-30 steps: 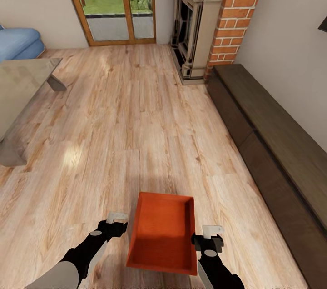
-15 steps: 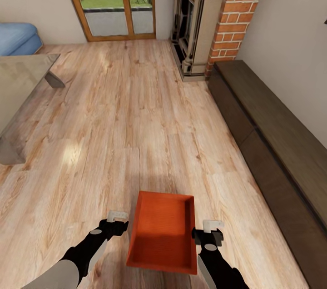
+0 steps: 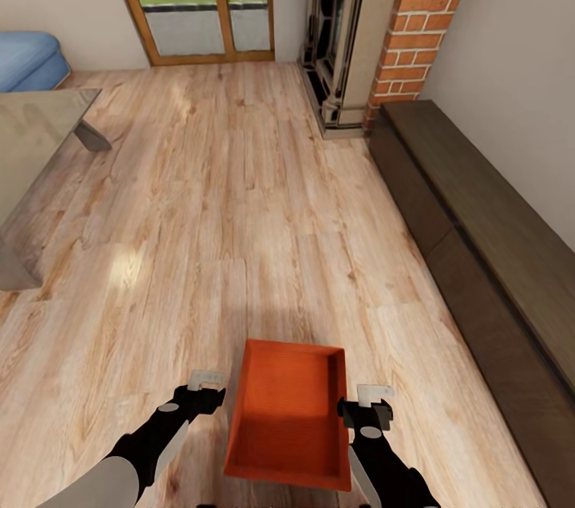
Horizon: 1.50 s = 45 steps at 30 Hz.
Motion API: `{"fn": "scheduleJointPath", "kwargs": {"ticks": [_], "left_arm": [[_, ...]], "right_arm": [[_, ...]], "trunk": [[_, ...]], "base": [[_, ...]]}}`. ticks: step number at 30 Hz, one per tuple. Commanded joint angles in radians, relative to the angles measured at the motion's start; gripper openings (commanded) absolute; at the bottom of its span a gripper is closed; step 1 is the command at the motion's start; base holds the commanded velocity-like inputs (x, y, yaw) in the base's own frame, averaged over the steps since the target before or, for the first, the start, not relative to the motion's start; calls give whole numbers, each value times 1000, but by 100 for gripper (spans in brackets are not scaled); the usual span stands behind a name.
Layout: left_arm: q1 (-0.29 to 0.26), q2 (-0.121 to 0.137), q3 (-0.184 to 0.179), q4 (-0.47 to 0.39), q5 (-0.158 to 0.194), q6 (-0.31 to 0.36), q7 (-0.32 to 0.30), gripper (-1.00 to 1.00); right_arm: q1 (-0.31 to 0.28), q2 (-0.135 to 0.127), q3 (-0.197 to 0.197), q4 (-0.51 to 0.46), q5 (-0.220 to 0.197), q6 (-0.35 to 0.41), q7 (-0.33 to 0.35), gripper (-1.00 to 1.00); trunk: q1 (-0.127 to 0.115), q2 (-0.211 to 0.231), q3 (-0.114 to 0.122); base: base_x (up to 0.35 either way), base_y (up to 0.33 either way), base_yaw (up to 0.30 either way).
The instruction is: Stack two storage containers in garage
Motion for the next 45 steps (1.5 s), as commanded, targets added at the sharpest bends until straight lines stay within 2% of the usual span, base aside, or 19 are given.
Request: {"fn": "scheduleJointPath", "kwargs": {"ticks": [1, 27, 45], "left_arm": [[0, 1, -5, -2, 10, 6, -1, 100], [1, 2, -4, -1, 10, 6, 0, 100], [1, 1, -1, 1, 8, 5, 0, 100]], "right_arm": [[0, 0, 4, -2, 4, 10, -7, 100], [-1, -2, 3, 0, 1, 10, -5, 100], [0, -2, 2, 1, -4, 10, -5, 100]], "trunk": [[0, 0, -2], [0, 0, -43], [0, 0, -53]], "base": [[29, 4, 0], [3, 0, 0], [-72, 0, 0]]}}
